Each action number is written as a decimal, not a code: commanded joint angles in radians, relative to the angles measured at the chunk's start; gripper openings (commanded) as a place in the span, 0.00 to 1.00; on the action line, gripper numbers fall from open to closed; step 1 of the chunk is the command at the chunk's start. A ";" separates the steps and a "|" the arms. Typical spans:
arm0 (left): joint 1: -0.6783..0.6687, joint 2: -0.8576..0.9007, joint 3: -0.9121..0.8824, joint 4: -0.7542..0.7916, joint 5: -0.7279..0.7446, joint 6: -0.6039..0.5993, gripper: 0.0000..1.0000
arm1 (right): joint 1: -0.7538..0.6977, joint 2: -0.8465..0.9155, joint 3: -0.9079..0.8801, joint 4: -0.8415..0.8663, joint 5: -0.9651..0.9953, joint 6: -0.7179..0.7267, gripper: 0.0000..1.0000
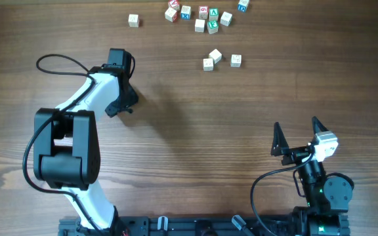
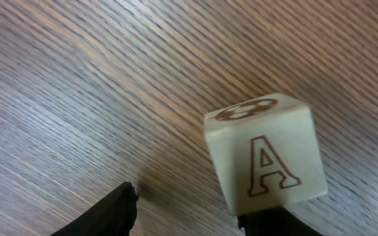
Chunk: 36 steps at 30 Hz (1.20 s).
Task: Form a circle
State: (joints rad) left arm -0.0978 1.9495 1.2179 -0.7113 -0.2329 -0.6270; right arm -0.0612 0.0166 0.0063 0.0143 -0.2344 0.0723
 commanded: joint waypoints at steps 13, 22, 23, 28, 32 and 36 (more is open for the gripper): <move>-0.113 0.032 -0.024 0.039 0.756 0.152 0.63 | 0.004 -0.005 -0.001 0.003 0.006 -0.017 1.00; -0.155 0.032 0.240 0.359 0.722 0.152 0.81 | 0.004 -0.005 -0.001 0.003 0.007 -0.018 1.00; -0.155 0.032 0.280 0.381 0.688 0.152 0.83 | 0.004 -0.005 -0.001 0.002 0.007 -0.018 1.00; -0.188 0.046 0.478 0.557 0.453 0.207 0.82 | 0.004 -0.005 -0.001 0.002 0.007 -0.018 1.00; -0.214 0.163 0.691 0.525 0.385 0.295 0.82 | 0.004 -0.005 -0.001 0.003 0.007 -0.018 1.00; -0.214 0.425 1.080 0.332 0.393 0.310 0.78 | 0.004 -0.005 -0.001 0.003 0.007 -0.018 1.00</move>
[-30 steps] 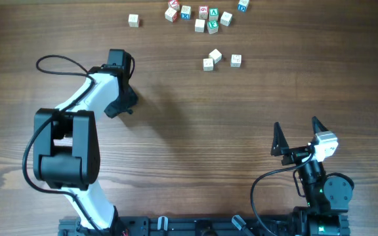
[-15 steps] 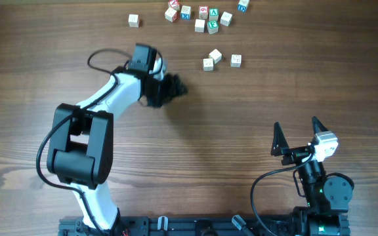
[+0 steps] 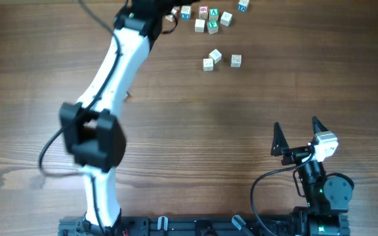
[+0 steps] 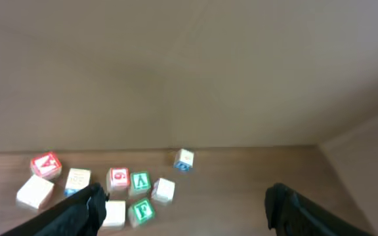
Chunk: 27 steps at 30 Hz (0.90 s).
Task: Form a circle
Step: 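Reach the left gripper back to the blocks and grasp the 'E' block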
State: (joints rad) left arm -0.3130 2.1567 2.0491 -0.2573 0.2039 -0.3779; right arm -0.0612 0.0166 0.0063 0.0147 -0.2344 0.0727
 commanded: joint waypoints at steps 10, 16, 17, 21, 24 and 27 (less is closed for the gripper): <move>-0.031 0.533 0.423 -0.261 -0.030 0.200 0.83 | 0.004 -0.005 -0.001 0.002 0.007 -0.018 1.00; -0.072 0.610 0.423 -0.240 -0.095 0.267 0.84 | 0.004 -0.005 -0.001 0.002 0.007 -0.018 1.00; -0.074 0.622 0.423 -0.228 -0.099 0.268 0.84 | 0.004 -0.005 -0.001 0.002 0.007 -0.018 1.00; -0.072 0.658 0.423 -0.193 -0.123 0.266 0.83 | 0.004 -0.005 -0.001 0.002 0.007 -0.018 1.00; -0.066 0.680 0.423 -0.159 -0.185 0.267 0.83 | 0.004 -0.005 -0.001 0.002 0.007 -0.018 1.00; -0.061 0.689 0.423 -0.130 -0.187 0.266 0.78 | 0.004 -0.005 -0.001 0.002 0.007 -0.018 1.00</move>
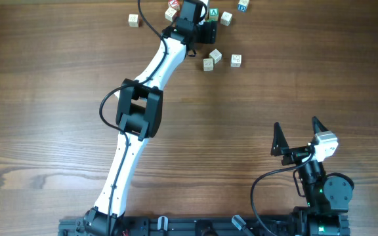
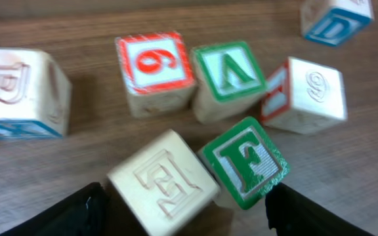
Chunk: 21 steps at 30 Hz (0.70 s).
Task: Form a circle
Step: 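Reach the left gripper back to the blocks and grasp the 'E' block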
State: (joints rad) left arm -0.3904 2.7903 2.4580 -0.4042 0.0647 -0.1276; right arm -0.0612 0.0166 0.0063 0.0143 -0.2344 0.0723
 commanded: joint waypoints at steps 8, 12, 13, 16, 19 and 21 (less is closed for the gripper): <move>0.016 0.056 0.015 0.038 -0.048 0.015 0.25 | 0.004 -0.005 -0.001 0.003 0.006 -0.018 1.00; 0.016 0.028 0.015 0.018 -0.048 0.016 0.20 | 0.004 -0.005 -0.001 0.002 0.007 -0.018 1.00; 0.016 0.016 0.015 0.008 -0.048 0.016 0.20 | 0.004 -0.005 -0.001 0.003 0.007 -0.018 1.00; 0.017 -0.031 0.015 -0.028 -0.048 0.016 0.20 | 0.004 -0.005 -0.001 0.002 0.007 -0.018 1.00; 0.018 -0.100 0.015 -0.106 -0.048 0.016 0.20 | 0.004 -0.005 -0.001 0.003 0.007 -0.018 1.00; 0.018 -0.157 0.015 -0.172 -0.048 0.016 0.20 | 0.004 -0.005 -0.001 0.002 0.007 -0.018 1.00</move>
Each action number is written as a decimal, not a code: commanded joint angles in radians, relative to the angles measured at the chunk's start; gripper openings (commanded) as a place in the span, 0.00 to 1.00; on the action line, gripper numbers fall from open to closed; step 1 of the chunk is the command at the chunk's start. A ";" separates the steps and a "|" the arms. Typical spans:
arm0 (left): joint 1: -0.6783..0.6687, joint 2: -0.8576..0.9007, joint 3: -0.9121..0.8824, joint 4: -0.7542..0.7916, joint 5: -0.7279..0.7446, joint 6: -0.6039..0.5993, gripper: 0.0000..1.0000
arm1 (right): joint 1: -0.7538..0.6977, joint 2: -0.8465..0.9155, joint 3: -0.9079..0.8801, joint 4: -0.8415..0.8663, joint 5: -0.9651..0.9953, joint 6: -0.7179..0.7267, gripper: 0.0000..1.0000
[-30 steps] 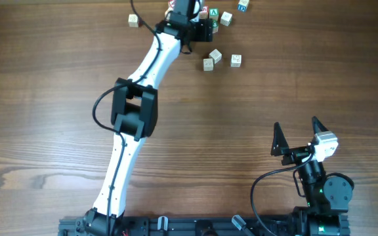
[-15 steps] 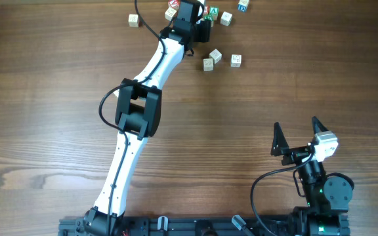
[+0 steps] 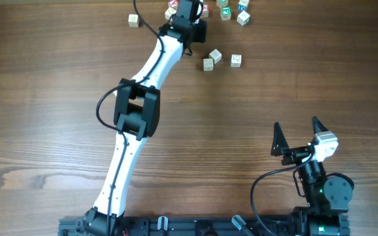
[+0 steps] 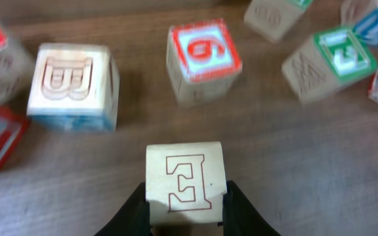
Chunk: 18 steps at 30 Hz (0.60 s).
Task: Form a circle
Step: 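Reach the left gripper back to the blocks and grasp the 'E' block, then carry the 'E' block down and place it beside the 'A' block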
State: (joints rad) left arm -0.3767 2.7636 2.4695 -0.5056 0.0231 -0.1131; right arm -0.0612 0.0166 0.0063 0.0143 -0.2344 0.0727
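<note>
Small wooden letter blocks lie at the table's far edge. My left gripper point(image 4: 186, 211) point(image 3: 193, 31) is shut on a plain block with a red-outlined E point(image 4: 186, 178), one finger on each side face. Just beyond it stand a plain B block point(image 4: 71, 85), a red 6 block point(image 4: 202, 56) and a green F block point(image 4: 336, 59). A red block sits at the left. My right gripper point(image 3: 299, 139) stands open near the front right, holding nothing.
A lone block point(image 3: 133, 19) sits left of the cluster. Three more blocks point(image 3: 215, 57) lie just right of my left gripper. A blue-faced block is at the far right of the cluster. The table's far edge runs just behind the blocks.
My left gripper was open over the E and green F blocks; now it is shut on the E block. The green F and neighbouring blocks now lie further right and back.
My left gripper was low over the left middle of the table with an A block by its right finger. Then it was open, raised, facing the far cluster. Then it was open and low around the E and F blocks, and now grips the E block. The right arm stayed still.
</note>
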 commanded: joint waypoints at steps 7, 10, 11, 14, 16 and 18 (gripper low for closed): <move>0.022 -0.412 0.003 -0.445 -0.111 0.001 0.20 | 0.004 -0.005 -0.001 0.002 0.007 -0.018 1.00; 0.026 -0.516 0.003 -0.676 -0.111 -0.008 0.18 | 0.004 -0.005 -0.001 0.002 0.007 -0.018 1.00; 0.026 -0.541 0.003 -0.753 -0.111 -0.011 0.18 | 0.004 -0.005 -0.001 0.003 0.007 -0.018 1.00; 0.026 -0.587 0.003 -0.975 -0.120 -0.056 0.17 | 0.004 -0.005 -0.001 0.003 0.007 -0.018 1.00; 0.028 -0.589 0.003 -1.103 -0.126 -0.155 0.12 | 0.004 -0.005 -0.001 0.002 0.007 -0.018 1.00; 0.028 -0.583 -0.004 -1.180 -0.124 -0.261 0.07 | 0.004 -0.005 -0.001 0.003 0.007 -0.018 1.00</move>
State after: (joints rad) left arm -0.3511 2.1410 2.4836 -1.5974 -0.0856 -0.1886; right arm -0.0612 0.0166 0.0063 0.0143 -0.2344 0.0723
